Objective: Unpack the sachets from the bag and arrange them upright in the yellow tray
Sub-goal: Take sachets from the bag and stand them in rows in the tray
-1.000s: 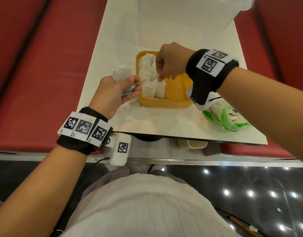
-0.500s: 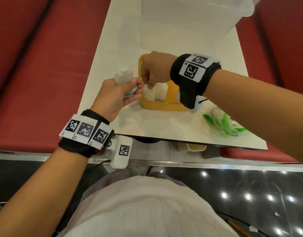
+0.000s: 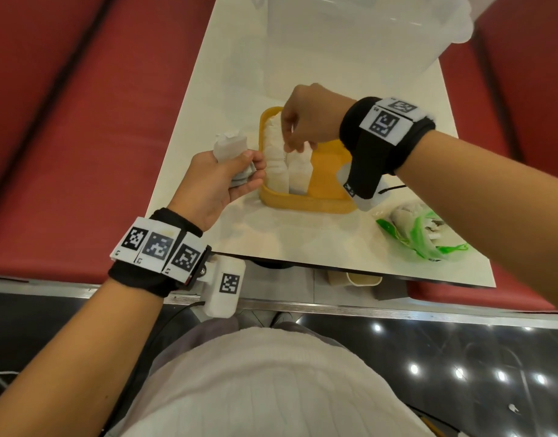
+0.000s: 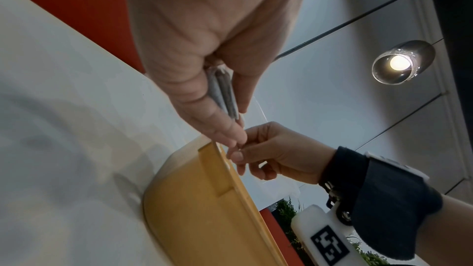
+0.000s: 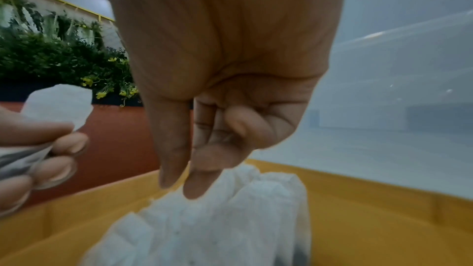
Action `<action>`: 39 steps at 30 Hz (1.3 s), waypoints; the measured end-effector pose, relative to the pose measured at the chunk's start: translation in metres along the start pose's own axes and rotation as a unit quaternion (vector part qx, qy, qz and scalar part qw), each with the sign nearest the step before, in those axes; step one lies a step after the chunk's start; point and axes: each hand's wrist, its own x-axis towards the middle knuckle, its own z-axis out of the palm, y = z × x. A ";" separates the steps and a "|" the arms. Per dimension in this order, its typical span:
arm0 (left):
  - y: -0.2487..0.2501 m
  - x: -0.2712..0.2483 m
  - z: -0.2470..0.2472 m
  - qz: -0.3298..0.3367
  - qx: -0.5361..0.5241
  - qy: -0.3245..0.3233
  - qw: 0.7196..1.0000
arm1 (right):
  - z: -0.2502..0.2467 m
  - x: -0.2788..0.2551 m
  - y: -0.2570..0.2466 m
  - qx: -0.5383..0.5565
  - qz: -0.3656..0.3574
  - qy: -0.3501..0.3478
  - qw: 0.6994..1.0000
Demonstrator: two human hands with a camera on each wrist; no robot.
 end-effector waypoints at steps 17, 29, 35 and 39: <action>0.013 -0.004 0.009 -0.071 -0.115 -0.024 0.991 | 0.011 -0.007 0.021 -0.135 0.040 -0.059 0.988; 0.017 -0.013 0.040 -0.048 0.004 -0.156 0.987 | 0.004 -0.071 -0.003 0.211 -0.051 0.170 0.961; 0.017 -0.019 0.048 -0.032 0.001 -0.172 0.985 | 0.008 -0.090 0.013 0.283 -0.041 0.188 0.940; 0.015 -0.020 0.050 -0.027 -0.009 -0.182 0.983 | 0.002 -0.109 0.023 0.322 -0.028 0.206 0.924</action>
